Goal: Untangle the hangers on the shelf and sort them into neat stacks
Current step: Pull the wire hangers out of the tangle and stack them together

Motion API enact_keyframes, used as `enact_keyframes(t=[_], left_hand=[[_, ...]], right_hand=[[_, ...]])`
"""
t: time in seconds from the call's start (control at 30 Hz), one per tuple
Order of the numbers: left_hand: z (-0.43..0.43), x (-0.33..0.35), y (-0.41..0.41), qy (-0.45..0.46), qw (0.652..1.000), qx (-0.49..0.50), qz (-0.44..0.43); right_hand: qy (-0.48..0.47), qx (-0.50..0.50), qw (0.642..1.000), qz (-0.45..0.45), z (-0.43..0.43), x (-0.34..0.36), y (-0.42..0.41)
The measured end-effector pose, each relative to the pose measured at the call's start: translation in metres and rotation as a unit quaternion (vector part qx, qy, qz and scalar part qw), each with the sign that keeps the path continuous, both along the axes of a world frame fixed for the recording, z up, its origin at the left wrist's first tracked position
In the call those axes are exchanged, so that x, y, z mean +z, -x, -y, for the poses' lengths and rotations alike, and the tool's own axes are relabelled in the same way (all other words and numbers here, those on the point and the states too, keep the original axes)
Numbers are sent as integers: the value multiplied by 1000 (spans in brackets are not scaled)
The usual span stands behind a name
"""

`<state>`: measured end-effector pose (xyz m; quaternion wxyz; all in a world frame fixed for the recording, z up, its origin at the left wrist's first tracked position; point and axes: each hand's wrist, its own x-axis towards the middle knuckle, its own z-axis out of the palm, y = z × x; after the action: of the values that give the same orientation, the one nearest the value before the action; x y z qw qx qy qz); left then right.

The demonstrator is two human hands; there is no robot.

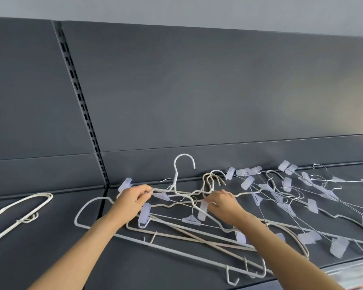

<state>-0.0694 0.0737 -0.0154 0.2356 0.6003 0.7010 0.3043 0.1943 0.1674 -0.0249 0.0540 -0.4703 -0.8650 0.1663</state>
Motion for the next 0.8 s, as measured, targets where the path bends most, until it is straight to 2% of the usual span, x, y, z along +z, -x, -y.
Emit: enact_keyframes(t=[0.13, 0.27, 0.33, 0.4, 0.47, 0.57, 0.7, 0.8], left_hand=[[4, 1, 4, -3, 1000, 8, 3], [7, 3, 5, -13, 1000, 10, 2], [7, 3, 5, -13, 1000, 12, 6], [7, 5, 4, -14, 1000, 13, 6], [4, 8, 2, -13, 1000, 1, 2], [0, 12, 0, -2, 1000, -22, -4], [0, 12, 3, 0, 1000, -24, 0], [6, 7, 6, 1, 1000, -9, -8]], right_hand=[[13, 0, 999, -36, 1, 3, 17], [46, 37, 998, 17, 2, 4, 29], [46, 11, 999, -24, 2, 1, 30], [88, -34, 990, -108, 1, 4, 24], [106, -43, 983, -146, -1, 9, 17], [110, -2, 988, -107, -3, 14, 15], [90, 52, 994, 28, -3, 10, 31], [86, 49, 995, 21, -2, 8, 34]])
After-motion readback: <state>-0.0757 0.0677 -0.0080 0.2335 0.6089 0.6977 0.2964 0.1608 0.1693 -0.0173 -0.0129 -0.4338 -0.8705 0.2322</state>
